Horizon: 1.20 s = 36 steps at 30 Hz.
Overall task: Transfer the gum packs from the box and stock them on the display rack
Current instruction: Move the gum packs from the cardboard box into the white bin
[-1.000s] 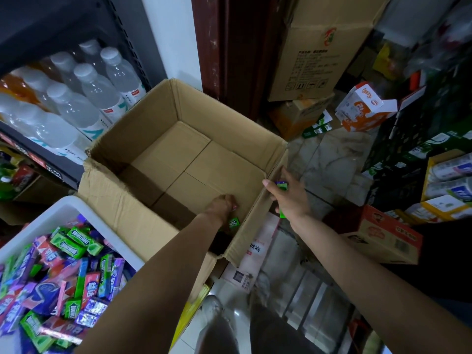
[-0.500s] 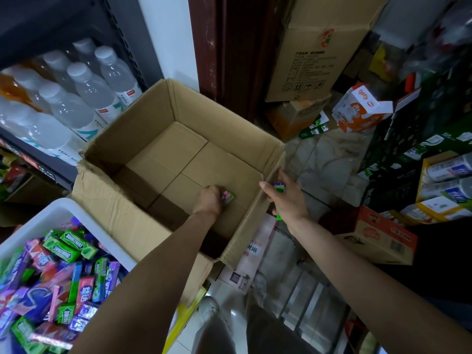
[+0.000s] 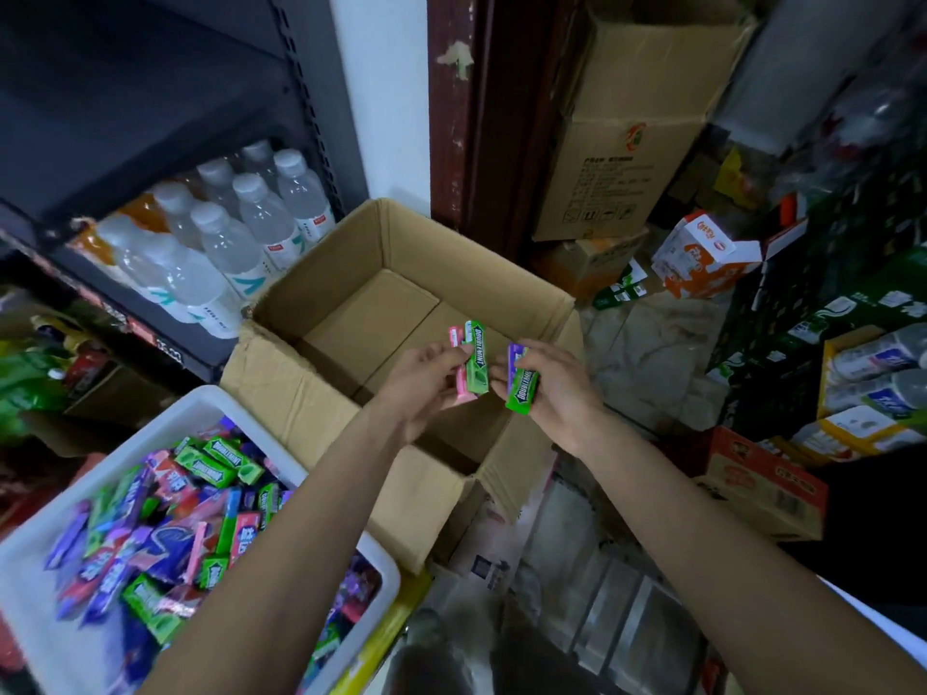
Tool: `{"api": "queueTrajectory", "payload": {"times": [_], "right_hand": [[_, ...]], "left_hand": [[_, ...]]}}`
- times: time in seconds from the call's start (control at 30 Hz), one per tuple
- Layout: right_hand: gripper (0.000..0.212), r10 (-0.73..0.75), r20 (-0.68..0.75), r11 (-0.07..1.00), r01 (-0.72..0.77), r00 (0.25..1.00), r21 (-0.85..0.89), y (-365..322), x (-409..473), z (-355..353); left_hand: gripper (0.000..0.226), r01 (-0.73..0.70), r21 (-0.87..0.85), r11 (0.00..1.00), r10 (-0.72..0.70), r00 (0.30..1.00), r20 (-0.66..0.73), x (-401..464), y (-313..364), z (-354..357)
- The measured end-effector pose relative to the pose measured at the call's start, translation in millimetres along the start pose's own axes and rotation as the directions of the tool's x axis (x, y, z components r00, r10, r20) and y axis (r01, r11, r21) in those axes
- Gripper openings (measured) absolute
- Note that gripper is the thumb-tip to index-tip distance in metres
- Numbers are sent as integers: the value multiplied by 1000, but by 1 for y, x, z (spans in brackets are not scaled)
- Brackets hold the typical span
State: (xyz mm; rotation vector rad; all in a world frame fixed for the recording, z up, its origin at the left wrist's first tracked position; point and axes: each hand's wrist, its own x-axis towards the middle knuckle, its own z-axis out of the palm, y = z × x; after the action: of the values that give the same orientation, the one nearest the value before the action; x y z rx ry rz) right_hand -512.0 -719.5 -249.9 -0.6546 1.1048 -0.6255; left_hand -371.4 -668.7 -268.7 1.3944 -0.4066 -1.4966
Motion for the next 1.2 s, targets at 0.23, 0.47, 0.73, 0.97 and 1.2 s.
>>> {"api": "queueTrajectory", "payload": {"times": [0.23, 0.47, 0.73, 0.97, 1.2], "right_hand": [[20, -32, 258, 986, 72, 966, -149, 36, -47, 49], [11, -5, 346, 908, 149, 938, -392, 120, -78, 95], [27, -118, 387, 582, 379, 915, -720, 214, -99, 150], [47, -194, 428, 167, 459, 883, -872, 256, -108, 192], [61, -116, 453, -101, 443, 884, -891, 275, -113, 192]], "left_hand": [[14, -151, 119, 981, 174, 961, -216, -81, 0, -49], [17, -123, 316, 941, 243, 896, -372, -160, -46, -108], [45, 126, 615, 778, 300, 786, -541, -207, -100, -205], [53, 71, 774, 629, 373, 846, -380, -206, -110, -263], [79, 126, 898, 421, 259, 933, -252, -205, -136, -286]]}}
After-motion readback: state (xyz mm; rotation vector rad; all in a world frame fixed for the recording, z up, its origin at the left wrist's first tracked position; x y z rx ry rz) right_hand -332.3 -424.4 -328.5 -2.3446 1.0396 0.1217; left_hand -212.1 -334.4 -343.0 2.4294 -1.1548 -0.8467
